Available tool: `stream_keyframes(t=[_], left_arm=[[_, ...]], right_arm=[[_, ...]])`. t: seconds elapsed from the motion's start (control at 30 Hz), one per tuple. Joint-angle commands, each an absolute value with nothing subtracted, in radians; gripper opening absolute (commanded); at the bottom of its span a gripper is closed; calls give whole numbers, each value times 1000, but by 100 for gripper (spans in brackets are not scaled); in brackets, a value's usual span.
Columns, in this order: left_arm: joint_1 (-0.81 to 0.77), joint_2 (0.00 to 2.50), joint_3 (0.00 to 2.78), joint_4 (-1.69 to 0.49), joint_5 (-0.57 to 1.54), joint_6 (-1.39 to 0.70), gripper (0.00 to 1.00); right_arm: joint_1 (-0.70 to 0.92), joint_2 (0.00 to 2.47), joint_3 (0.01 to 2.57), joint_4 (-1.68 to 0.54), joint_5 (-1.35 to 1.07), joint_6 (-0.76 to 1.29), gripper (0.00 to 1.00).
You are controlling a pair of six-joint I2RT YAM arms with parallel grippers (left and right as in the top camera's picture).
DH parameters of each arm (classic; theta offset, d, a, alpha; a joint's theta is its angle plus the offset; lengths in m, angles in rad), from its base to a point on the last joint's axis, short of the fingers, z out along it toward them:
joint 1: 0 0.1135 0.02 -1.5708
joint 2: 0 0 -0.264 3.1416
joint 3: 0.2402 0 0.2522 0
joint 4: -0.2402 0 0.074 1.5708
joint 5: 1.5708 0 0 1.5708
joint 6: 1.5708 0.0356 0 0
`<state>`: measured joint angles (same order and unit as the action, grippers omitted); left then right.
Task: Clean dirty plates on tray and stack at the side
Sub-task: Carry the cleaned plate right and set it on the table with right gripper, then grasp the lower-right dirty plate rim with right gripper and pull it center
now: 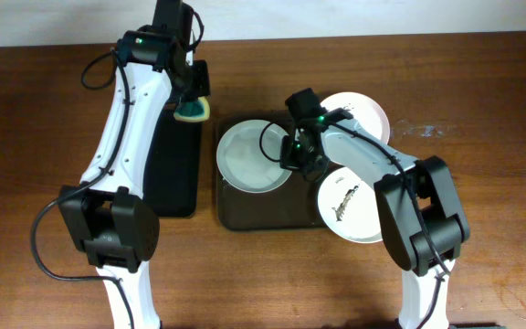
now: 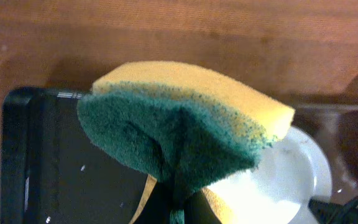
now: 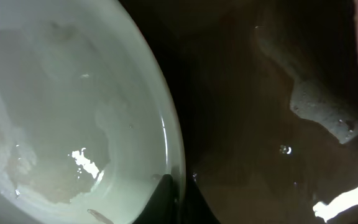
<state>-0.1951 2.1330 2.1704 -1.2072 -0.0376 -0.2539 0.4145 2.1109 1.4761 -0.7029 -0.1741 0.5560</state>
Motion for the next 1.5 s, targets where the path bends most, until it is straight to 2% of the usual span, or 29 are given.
stream_keyframes(t=[0.0, 0.07, 0.13, 0.17, 0.2, 0.33, 0.37, 0.43, 0.53, 0.63, 0.67, 0.7, 0.73, 0.8, 0.87, 0.97, 1.07, 1.13, 1.17, 1.2, 1.23, 1.3, 1.37, 1.47], left_arm=[[-190, 2124, 2193, -1224, -92, -229, 0], [-178, 2124, 2193, -1229, -94, -230, 0], [-177, 2124, 2193, -1229, -91, -230, 0], [-178, 2124, 2193, -1229, -91, -230, 0], [-178, 2124, 2193, -1228, -91, -231, 0], [-178, 2124, 2193, -1229, -91, -230, 0], [-178, 2125, 2193, -1228, -91, -230, 0], [-178, 2124, 2193, -1228, -91, -230, 0], [-178, 2124, 2193, -1229, -91, -230, 0], [-178, 2125, 2193, -1229, -91, -230, 0], [-178, 2124, 2193, -1228, -91, -230, 0], [-178, 2125, 2193, -1227, -91, -230, 0], [-178, 2125, 2193, -1227, -91, -230, 0], [-178, 2124, 2193, -1227, -91, -231, 0], [-178, 2124, 2193, -1227, -91, -230, 0], [-178, 2124, 2193, -1225, -91, -230, 0], [-178, 2124, 2193, -1223, -91, -231, 0], [-178, 2124, 2193, -1221, -91, -230, 0], [-178, 2124, 2193, -1221, -91, -230, 0], [-178, 2124, 2193, -1221, -91, -230, 0], [-178, 2124, 2193, -1221, -91, -230, 0], [-178, 2124, 2193, -1221, -91, -230, 0], [-178, 2124, 2193, -1225, -92, -230, 0], [-178, 2124, 2193, -1229, -92, -230, 0]], right_arm=[[435, 2116, 1472, -754, -153, 544, 4], [448, 1995, 1512, -840, -35, 453, 4], [517, 1848, 1526, -906, 264, 421, 4], [610, 1779, 1526, -941, 582, 419, 4], [673, 1771, 1526, -953, 770, 419, 4], [908, 1771, 1526, -965, 1387, 419, 4], [946, 1771, 1526, -965, 1490, 419, 4], [970, 1771, 1526, -966, 1530, 419, 4], [964, 1767, 1526, -968, 1367, 426, 4], [846, 1682, 1544, -1006, 858, 426, 4], [728, 1616, 1544, -1015, 646, 425, 4], [531, 1540, 1544, -1022, 382, 393, 4], [420, 1512, 1544, -1023, 250, 365, 4], [44, 1497, 1543, -1041, -27, 300, 4], [-260, 1550, 1543, -1042, -107, 284, 4], [-535, 1717, 1542, -1029, -113, 265, 4], [-616, 1912, 1542, -959, -147, 243, 4], [-615, 2003, 1542, -910, -143, 240, 4], [-615, 2008, 1543, -902, -113, 239, 11], [-616, 2007, 1543, -902, -100, 239, 34], [-616, 2004, 1545, -921, -107, 240, 47], [-615, 1967, 1611, -1040, -235, 226, 48], [-583, 1876, 1667, -1214, -385, 125, 48], [-464, 1772, 1593, -1411, -342, 22, 48]])
